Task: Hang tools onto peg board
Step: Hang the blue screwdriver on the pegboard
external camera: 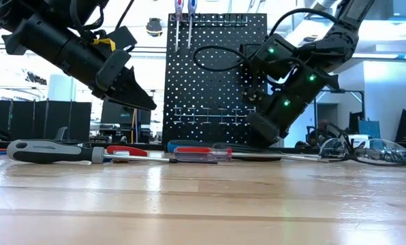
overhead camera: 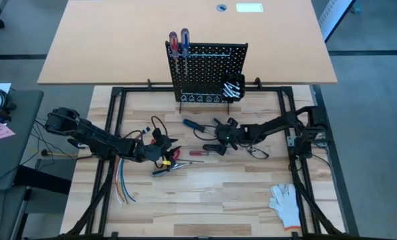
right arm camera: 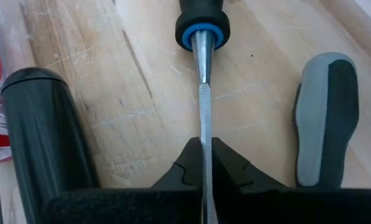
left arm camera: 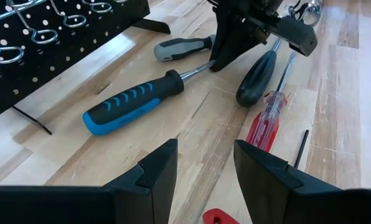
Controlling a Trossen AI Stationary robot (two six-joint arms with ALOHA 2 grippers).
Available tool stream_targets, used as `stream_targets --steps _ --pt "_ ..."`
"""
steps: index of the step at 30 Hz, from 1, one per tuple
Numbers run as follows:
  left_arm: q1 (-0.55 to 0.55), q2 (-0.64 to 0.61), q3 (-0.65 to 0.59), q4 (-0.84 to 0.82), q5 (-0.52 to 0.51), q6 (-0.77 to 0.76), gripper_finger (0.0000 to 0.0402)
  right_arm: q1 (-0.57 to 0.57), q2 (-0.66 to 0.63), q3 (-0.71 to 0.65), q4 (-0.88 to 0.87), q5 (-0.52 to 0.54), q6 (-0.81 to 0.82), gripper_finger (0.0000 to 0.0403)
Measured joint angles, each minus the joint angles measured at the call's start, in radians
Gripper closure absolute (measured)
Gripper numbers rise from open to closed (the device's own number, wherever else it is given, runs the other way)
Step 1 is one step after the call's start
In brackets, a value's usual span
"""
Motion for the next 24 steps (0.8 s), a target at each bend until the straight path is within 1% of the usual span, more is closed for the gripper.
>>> stream_targets --steps 2,5,8,15,19,24 --pt "0.000 0.000 0.000 0.000 0.000 0.000 0.0250 0.000 0.001 -0.013 0.047 0.000 0.003 0.0391" --pt "0.000 0.000 0.000 -0.002 0.008 0.000 0.0250 0.000 0.003 -0.055 0.174 -0.013 0.013 0.0391" --pt "0.000 0.000 0.000 -0.003 0.012 0.000 0.0250 -0.001 -0.006 -0.082 0.238 -0.037 0.031 0.0391" --pt "-0.002 0.000 0.000 -0.003 0.013 0.000 0.0250 0.044 -0.007 -0.123 0.440 -0.063 0.050 0.0393" --pt "-0.009 0.000 0.000 -0.003 0.014 0.008 0.0250 0.060 -0.040 -0.125 0.491 -0.041 0.053 0.0393" --pt "-0.021 0.000 0.000 0.014 0.014 0.026 0.0250 0.062 -0.116 -0.125 0.522 0.029 0.093 0.0393"
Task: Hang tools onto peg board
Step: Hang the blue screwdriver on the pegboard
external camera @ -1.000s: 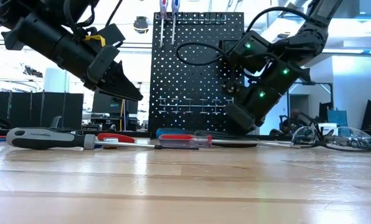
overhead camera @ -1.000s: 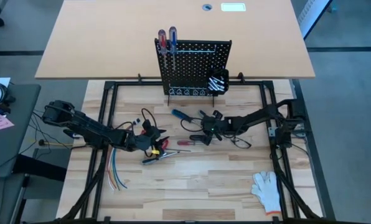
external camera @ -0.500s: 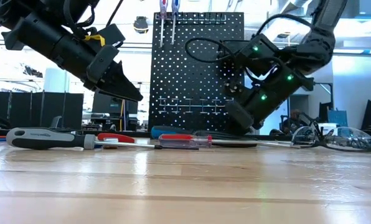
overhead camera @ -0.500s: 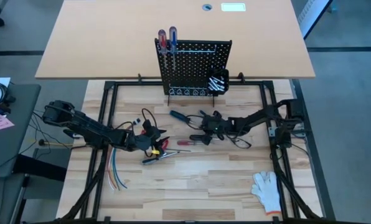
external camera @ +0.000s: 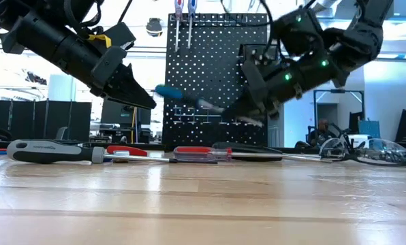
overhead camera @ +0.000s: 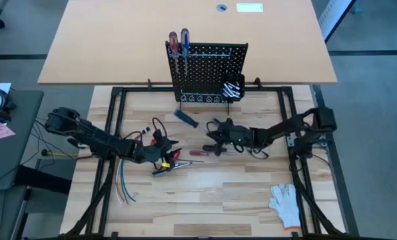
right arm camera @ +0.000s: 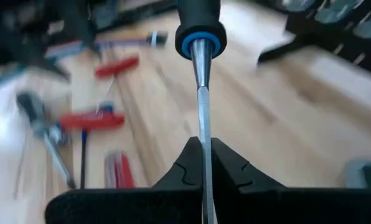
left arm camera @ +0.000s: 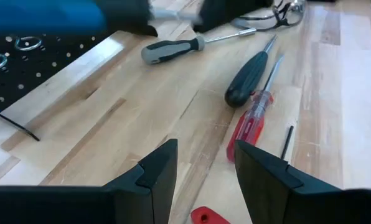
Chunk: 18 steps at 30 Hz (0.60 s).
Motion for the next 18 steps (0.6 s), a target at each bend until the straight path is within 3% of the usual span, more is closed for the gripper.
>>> stream_targets --steps 7,10,14,18 --pt "-0.002 0.001 0.000 0.099 0.000 0.027 0.0250 0.075 -0.025 0.000 0.221 0.010 -0.086 0.0393" --pt "-0.009 0.041 0.000 0.244 0.000 0.089 0.0250 0.122 -0.015 -0.006 0.350 -0.006 -0.158 0.0394" --pt "-0.036 0.165 -0.001 0.585 0.006 0.247 0.0250 0.160 -0.018 -0.027 0.522 -0.042 -0.222 0.0394" --pt "-0.048 0.284 0.002 0.980 0.083 0.393 0.0250 0.186 -0.019 -0.050 0.651 -0.091 -0.260 0.0394"
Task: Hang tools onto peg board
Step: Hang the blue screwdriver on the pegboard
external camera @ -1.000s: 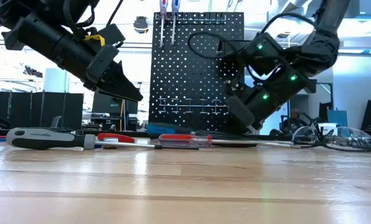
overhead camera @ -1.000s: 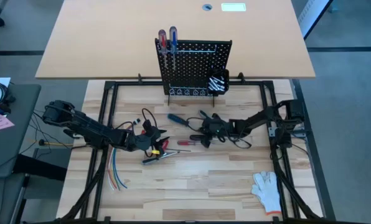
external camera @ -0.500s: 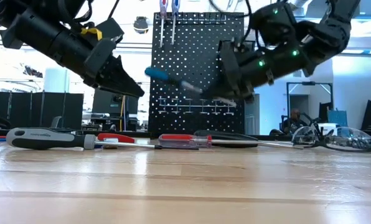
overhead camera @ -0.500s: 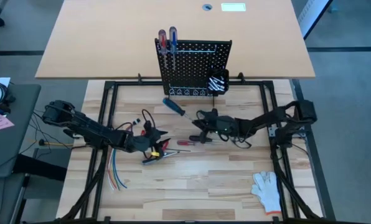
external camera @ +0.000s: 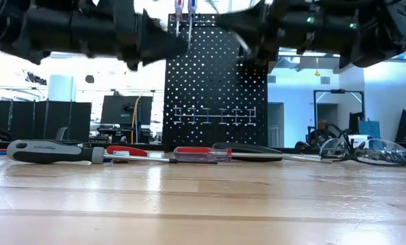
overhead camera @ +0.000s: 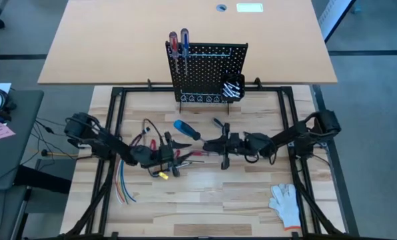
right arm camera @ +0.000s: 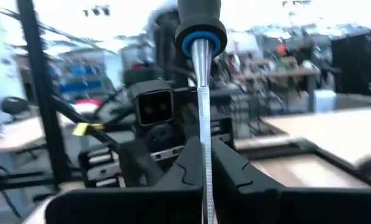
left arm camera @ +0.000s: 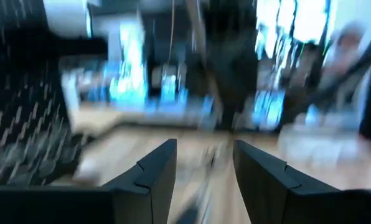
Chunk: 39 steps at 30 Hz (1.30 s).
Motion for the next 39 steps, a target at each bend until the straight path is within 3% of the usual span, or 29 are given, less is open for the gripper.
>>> stream_targets --steps 3,16,19,31,39 --pt "0.009 0.050 0.028 0.193 0.022 0.057 0.0250 0.012 0.000 0.000 0.043 -0.013 -0.018 0.0394" --pt "0.098 0.062 0.257 0.024 0.167 0.074 0.0250 0.022 -0.002 0.002 0.124 -0.054 -0.054 0.0394" --pt "0.105 0.062 0.272 0.021 0.241 0.078 0.0250 0.025 -0.003 0.002 0.144 -0.066 -0.054 0.0394" --pt "0.098 0.058 0.276 0.028 0.286 0.126 0.0250 0.024 -0.037 -0.029 0.162 -0.093 -0.066 0.0394" --pt "0.099 0.017 0.278 -0.022 0.328 0.032 0.0250 0.022 -0.116 -0.090 0.163 -0.077 -0.096 0.0394"
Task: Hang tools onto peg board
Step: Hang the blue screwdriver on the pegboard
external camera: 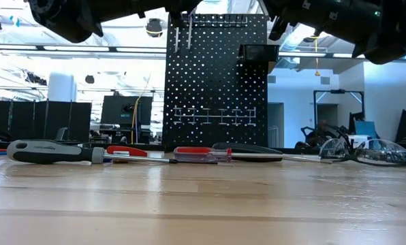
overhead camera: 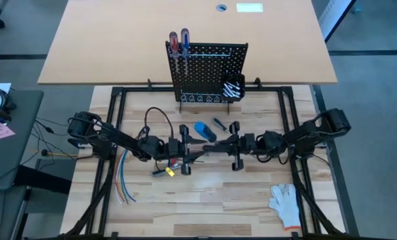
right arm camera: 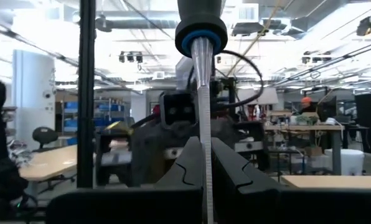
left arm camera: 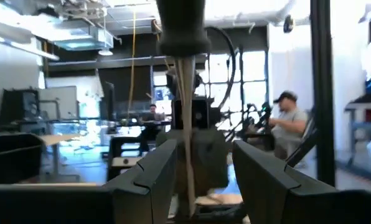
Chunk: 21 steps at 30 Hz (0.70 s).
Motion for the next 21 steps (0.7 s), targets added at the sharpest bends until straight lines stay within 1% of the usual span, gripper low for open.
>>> stream_targets --steps 3,5,9,15,21 --pt "0.018 0.000 0.020 -0.017 0.001 -0.079 0.0250 0.001 0.007 0.017 -0.025 -0.003 -0.004 0.0394" --pt "0.029 0.000 0.037 -0.049 0.002 -0.101 0.0250 0.001 0.016 0.032 -0.050 -0.003 -0.009 0.0394" --pt "0.026 0.000 0.072 -0.112 0.011 -0.100 0.0250 0.001 0.032 0.052 -0.059 -0.003 -0.012 0.0394" --pt "0.027 0.000 0.099 -0.143 0.008 -0.084 0.0250 0.001 0.033 0.054 -0.067 -0.004 -0.014 0.0394" --pt "0.027 0.010 0.100 -0.145 0.008 -0.085 0.0272 0.001 0.033 0.058 -0.067 -0.003 -0.014 0.0394"
